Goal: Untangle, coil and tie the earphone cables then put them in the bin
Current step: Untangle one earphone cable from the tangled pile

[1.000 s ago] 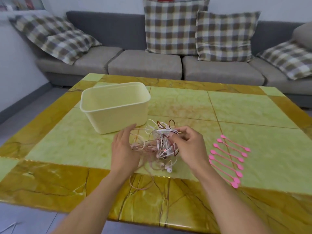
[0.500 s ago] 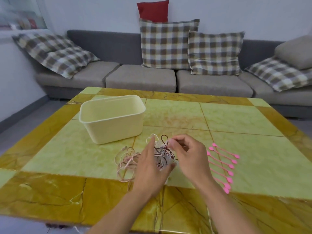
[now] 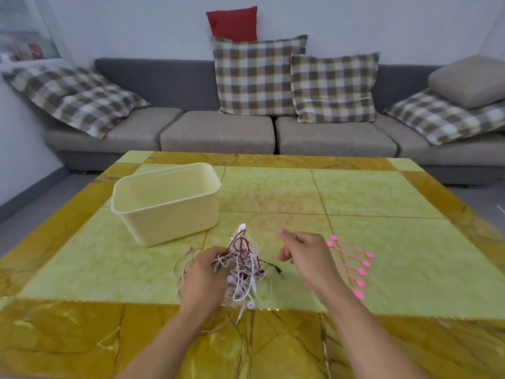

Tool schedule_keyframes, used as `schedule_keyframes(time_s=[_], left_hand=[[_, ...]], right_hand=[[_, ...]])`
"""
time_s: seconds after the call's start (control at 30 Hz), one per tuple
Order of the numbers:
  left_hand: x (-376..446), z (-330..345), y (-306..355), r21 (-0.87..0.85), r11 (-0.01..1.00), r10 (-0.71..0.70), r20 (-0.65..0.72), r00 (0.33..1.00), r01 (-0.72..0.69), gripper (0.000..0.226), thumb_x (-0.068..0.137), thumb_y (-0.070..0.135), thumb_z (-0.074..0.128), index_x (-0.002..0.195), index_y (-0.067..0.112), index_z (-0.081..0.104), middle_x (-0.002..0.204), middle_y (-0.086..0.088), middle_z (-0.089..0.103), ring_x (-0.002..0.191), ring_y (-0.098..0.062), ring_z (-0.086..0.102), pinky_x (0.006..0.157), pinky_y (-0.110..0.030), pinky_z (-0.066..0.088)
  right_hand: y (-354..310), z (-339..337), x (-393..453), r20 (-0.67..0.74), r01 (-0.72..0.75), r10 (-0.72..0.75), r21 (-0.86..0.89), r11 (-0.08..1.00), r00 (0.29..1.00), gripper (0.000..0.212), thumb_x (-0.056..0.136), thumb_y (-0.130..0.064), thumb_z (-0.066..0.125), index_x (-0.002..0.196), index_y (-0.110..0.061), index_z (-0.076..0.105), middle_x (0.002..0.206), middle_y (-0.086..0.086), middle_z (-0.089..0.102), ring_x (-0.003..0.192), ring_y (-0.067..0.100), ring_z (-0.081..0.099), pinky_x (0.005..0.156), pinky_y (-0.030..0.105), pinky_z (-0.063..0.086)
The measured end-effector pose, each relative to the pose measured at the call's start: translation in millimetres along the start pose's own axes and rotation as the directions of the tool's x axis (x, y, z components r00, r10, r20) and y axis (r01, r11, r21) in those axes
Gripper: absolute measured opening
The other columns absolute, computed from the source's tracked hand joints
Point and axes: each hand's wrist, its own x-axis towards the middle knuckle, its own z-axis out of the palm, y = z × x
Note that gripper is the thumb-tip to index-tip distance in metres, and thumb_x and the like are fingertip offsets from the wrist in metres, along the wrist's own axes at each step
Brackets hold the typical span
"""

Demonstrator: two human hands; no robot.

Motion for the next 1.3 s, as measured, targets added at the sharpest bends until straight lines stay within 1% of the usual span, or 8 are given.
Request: schedule_keyframes(time_s=[0.1,0.2,0.5,0.77,1.03,1.13,1.2,1.3], left_hand=[[-1.0,-0.6,0.1,-0.031,0.998,0.057,-0.018,0.998,-0.058,0.028,0.088,0.009,0.073,0.104,0.033,0.070,0.104,0.019,0.068,0.103,-0.009,0.064,0.086,-0.027,0.049],[-8.0,-1.6,5.5,-0.040,0.990,0.136,-0.043,0.990,-0.138,0.031,0.086,0.010,0.077,0.099,0.037,0.068,0.100,0.035,0.057,0.107,-0.003,0.058,0.086,-0.022,0.043],[-3.8,0.0,-3.6,0.204,0.940,0.292,-0.063,0.954,-0.274,0.029,0.085,0.037,0.078,0.112,0.028,0.071,0.115,0.019,0.066,0.134,-0.012,0.046,0.114,-0.039,0.034],[6.6,-13.5,-14.8,0.354,0.933,-0.076,0.014,0.997,0.066,0.108,0.074,0.086,0.053,0.157,0.022,0.028,0.161,0.002,0.032,0.149,-0.021,0.026,0.124,-0.044,0.016],[15.9,-24.3,-25.9,0.289,0.932,-0.211,-0.051,0.976,0.217,0.097,0.072,0.080,0.060,0.147,0.021,0.044,0.153,0.000,0.044,0.143,-0.026,0.035,0.119,-0.048,0.026],[20.0,-25.2,-27.3,0.187,0.951,-0.233,-0.094,0.968,0.247,0.072,0.077,0.058,0.074,0.134,0.019,0.055,0.140,-0.004,0.055,0.135,-0.029,0.043,0.114,-0.046,0.032],[20.5,-25.3,-26.5,0.081,0.977,-0.189,-0.118,0.975,0.199,0.044,0.078,0.036,0.075,0.118,0.024,0.061,0.130,-0.004,0.061,0.131,-0.031,0.047,0.111,-0.047,0.036],[14.9,-26.9,-14.6,-0.141,0.985,-0.128,-0.184,0.974,0.103,0.026,0.080,0.016,0.071,0.102,0.028,0.066,0.122,0.012,0.055,0.142,-0.025,0.038,0.117,-0.046,0.031]], right_hand=[[7.7,8.2,6.0,-0.092,0.032,-0.044,-0.131,0.991,0.995,0.032,0.092,-0.055,0.064,0.106,-0.026,0.066,0.098,-0.010,0.071,0.085,0.009,0.069,0.078,0.031,0.055],[7.1,17.0,8.9,0.146,0.038,-0.021,-0.117,0.992,0.989,0.056,0.091,-0.063,0.060,0.138,-0.034,0.054,0.119,-0.015,0.065,0.101,0.008,0.067,0.095,0.034,0.052],[-3.6,31.4,0.5,0.107,0.229,-0.223,-0.043,0.972,0.969,0.013,0.090,-0.041,0.075,0.084,-0.029,0.075,0.069,-0.011,0.071,0.055,0.003,0.059,0.053,0.015,0.042],[-21.6,15.7,1.7,-0.310,0.366,-0.290,0.222,0.904,0.905,0.010,0.097,-0.031,0.068,0.090,-0.029,0.075,0.081,-0.012,0.076,0.074,0.005,0.070,0.066,0.028,0.055],[-22.6,-1.5,5.2,-0.631,0.495,-0.209,0.318,0.809,0.747,0.015,0.102,-0.024,0.061,0.089,-0.024,0.066,0.085,-0.006,0.074,0.085,0.010,0.068,0.080,0.032,0.054],[-17.6,-5.4,5.5,-0.480,0.294,-0.063,0.423,0.857,0.875,0.012,0.103,-0.019,0.058,0.093,-0.017,0.064,0.077,-0.003,0.073,0.077,0.015,0.070,0.072,0.033,0.054],[-5.4,-4.7,6.7,-0.211,0.040,-0.013,0.125,0.991,0.977,0.006,0.102,-0.017,0.057,0.104,-0.020,0.062,0.081,-0.004,0.073,0.077,0.022,0.071,0.064,0.035,0.051],[12.3,3.8,3.8,0.039,-0.035,0.057,-0.436,0.899,0.998,0.031,0.098,-0.021,0.063,0.127,-0.030,0.056,0.122,-0.004,0.065,0.086,0.015,0.064,0.074,0.033,0.052]])
